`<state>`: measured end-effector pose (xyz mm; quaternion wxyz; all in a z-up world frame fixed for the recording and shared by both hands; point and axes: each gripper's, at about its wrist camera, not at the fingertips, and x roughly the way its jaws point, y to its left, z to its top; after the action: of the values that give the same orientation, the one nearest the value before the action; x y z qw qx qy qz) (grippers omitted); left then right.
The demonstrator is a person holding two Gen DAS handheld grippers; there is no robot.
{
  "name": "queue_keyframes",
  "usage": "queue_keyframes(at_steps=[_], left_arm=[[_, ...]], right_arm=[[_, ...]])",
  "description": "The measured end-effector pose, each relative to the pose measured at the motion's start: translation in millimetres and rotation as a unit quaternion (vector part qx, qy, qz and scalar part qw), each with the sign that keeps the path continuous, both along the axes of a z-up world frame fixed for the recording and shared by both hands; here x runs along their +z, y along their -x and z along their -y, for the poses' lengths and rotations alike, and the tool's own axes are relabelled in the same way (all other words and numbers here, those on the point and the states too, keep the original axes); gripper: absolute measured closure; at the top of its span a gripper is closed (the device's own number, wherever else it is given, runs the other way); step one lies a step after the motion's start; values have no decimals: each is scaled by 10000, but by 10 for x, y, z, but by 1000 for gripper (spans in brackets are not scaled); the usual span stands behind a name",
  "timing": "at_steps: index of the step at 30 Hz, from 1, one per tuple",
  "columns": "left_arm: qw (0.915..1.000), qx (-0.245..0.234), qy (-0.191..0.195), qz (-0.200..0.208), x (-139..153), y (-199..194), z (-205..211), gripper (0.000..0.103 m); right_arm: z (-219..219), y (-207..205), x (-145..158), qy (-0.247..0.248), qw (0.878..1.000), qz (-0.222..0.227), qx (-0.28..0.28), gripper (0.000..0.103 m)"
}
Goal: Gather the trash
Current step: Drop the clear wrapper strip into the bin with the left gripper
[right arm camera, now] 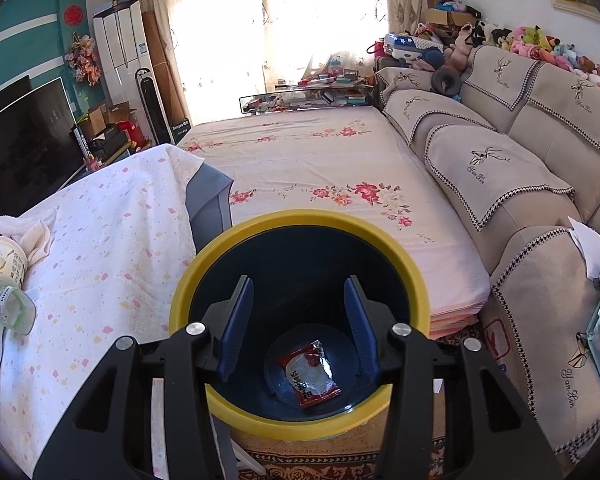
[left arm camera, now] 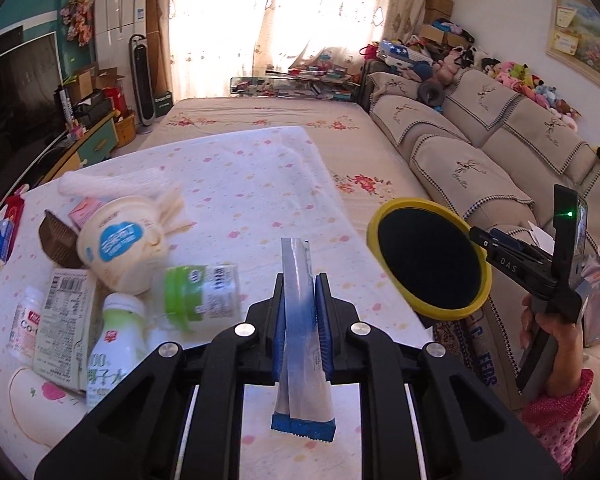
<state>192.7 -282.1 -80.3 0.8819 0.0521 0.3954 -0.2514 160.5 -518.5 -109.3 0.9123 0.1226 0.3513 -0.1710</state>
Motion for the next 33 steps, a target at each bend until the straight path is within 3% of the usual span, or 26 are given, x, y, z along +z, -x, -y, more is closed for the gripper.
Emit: queue_keyframes(at_steps=[5, 10, 19, 22, 25, 27, 29, 33], left_arm=[[9984, -564, 74, 52, 64, -58, 654, 89], [9962, -819, 70, 273, 85, -185, 1353, 89], [9961, -867, -29, 172, -355, -629, 2290, 84], [9969, -771, -61, 167, -486, -738, 2384, 80], [9973, -719, -57, 140, -545, -790, 2413, 59], [9973, -720, -30, 160, -520, -781, 2378, 56], [9972, -713, -19, 226, -466, -732, 2291, 45], [9974, -684, 173, 156, -273, -582, 1920, 43]], right_arm=[[171, 123, 96, 55, 9999, 73, -113, 57], [329, 237, 139, 110, 9997, 64, -204, 57], [532, 373, 115, 104, 9993, 64, -365, 56], [581, 381, 76, 79, 9992, 23, -396, 55], [601, 390, 34, 47, 9991, -5, -412, 55], [591, 393, 6, 27, 9991, -32, -415, 55], [577, 389, -15, -5, 9992, -48, -404, 55], [494, 387, -45, -56, 9993, -60, -361, 55]])
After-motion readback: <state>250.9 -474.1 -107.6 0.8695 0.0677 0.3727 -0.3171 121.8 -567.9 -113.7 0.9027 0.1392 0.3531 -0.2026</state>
